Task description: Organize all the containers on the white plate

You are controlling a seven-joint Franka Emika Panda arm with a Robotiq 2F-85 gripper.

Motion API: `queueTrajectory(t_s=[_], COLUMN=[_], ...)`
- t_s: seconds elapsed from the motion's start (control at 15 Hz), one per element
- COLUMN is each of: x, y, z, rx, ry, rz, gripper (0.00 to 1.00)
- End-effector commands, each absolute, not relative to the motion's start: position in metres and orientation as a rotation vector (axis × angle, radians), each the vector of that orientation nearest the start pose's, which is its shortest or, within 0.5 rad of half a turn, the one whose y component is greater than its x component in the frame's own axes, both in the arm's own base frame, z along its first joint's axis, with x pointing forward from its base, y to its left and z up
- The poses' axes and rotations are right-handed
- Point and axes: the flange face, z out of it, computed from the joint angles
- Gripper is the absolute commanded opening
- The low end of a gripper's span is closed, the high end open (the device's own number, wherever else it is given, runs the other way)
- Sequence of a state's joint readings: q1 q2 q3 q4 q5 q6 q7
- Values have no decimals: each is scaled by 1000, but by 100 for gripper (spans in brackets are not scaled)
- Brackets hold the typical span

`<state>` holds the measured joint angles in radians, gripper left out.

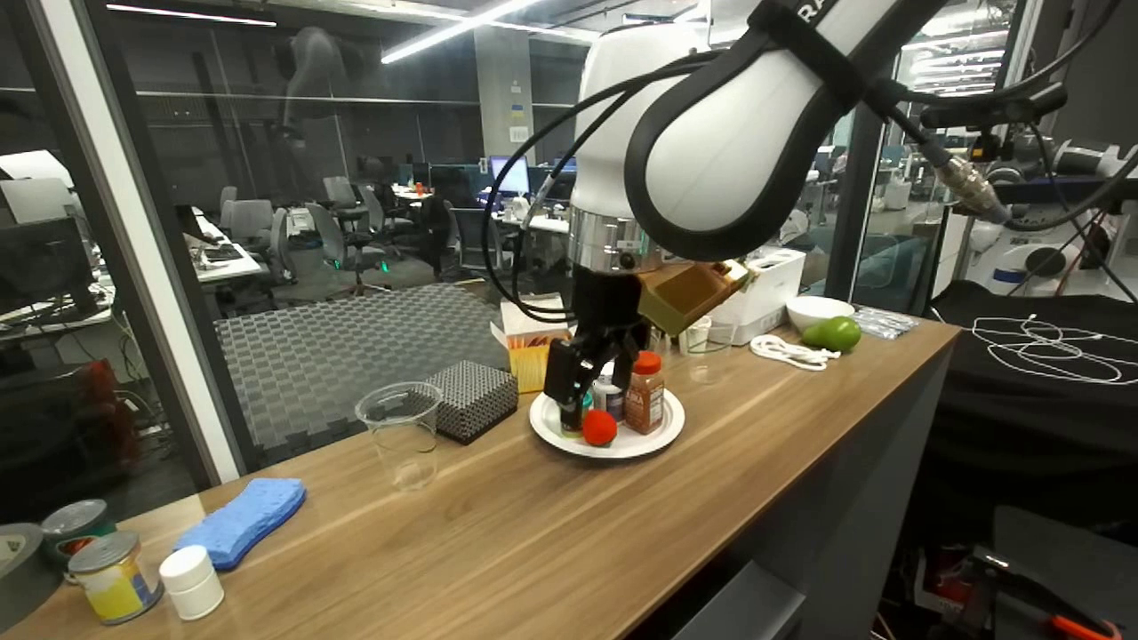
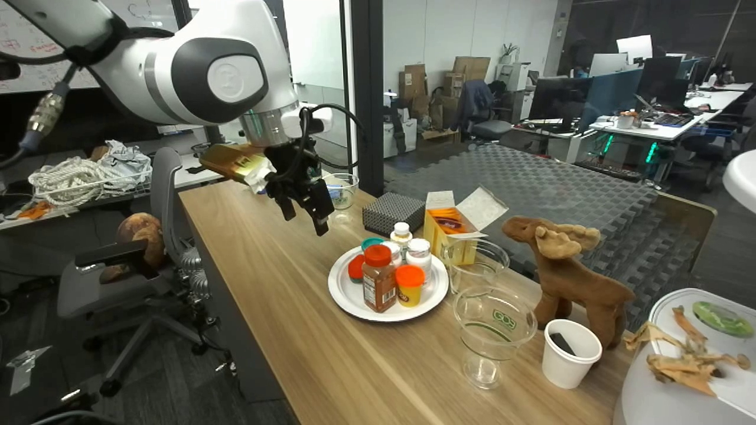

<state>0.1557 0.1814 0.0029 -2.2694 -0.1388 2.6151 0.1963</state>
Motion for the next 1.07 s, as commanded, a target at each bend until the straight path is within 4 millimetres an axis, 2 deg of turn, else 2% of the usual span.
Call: queueTrajectory(t_s=[0.0, 0.33, 0.47, 0.73, 1.0], x=[543, 543, 552, 582, 619], y=[89, 88, 89, 101, 131], z=[295, 295, 300, 313, 328], rx=[-3176, -3176, -3155, -3179, -3201], ry=[-121, -118, -109, -123, -163], rz=[-277, -276, -316, -244, -133], gripper=[100, 100, 100, 100, 100])
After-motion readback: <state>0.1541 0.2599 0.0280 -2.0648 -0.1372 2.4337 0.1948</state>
